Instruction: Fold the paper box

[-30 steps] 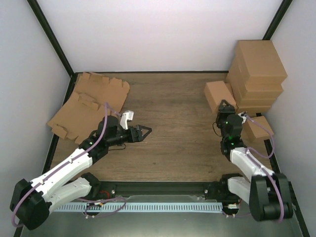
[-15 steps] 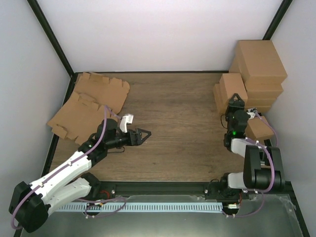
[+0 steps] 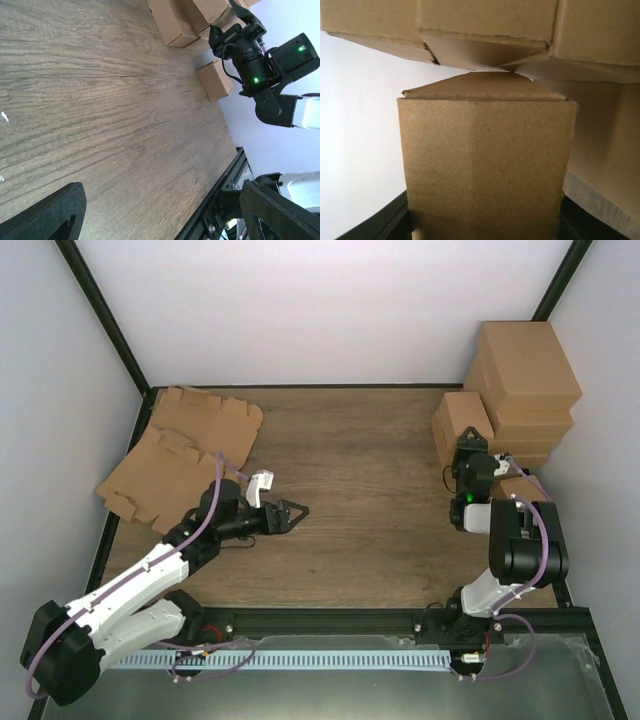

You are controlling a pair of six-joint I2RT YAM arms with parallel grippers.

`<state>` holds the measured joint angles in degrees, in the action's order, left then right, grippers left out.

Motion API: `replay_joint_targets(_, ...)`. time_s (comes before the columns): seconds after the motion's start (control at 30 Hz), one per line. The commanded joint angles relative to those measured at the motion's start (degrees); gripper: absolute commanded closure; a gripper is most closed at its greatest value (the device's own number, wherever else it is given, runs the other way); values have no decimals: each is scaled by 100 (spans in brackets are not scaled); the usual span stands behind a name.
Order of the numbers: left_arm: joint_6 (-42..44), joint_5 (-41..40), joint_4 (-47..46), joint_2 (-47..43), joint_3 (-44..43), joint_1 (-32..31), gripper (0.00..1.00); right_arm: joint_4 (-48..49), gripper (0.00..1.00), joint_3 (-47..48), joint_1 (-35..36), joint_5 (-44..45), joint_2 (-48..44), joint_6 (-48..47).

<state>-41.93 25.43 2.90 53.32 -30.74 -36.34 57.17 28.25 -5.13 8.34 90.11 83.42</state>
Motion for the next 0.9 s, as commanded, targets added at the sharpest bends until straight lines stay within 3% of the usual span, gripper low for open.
replay_joint_targets(0.0, 25, 110, -166, 124, -5, 21, 13, -92, 46, 251, -66, 380, 235, 133)
replay_joint_targets(0.13, 40, 128, -180, 208, -52, 21, 13, -894, 37, 388, -67, 482, 263, 274)
replay_joint_targets(0.17, 37, 128, -184, 219, -61, 21, 13, -980, 29, 375, -65, 490, 262, 325)
replay_joint_targets(0.23, 36, 144, -192, 271, -84, 21, 13, -1099, 2, 346, -66, 520, 238, 407)
replay_joint_targets(0.43, 33, 164, -197, 313, -92, 21, 13, -2533, 0, 633, -67, 618, -73, 496)
replay_joint_targets(0.73, 28, 167, -201, 324, -89, 21, 13, -6353, 0, 1800, -65, 867, -378, 544)
replay_joint_targets(0.87, 31, 180, -172, 324, -90, 21, 13, -6988, 0, 1947, -68, 819, -386, 126)
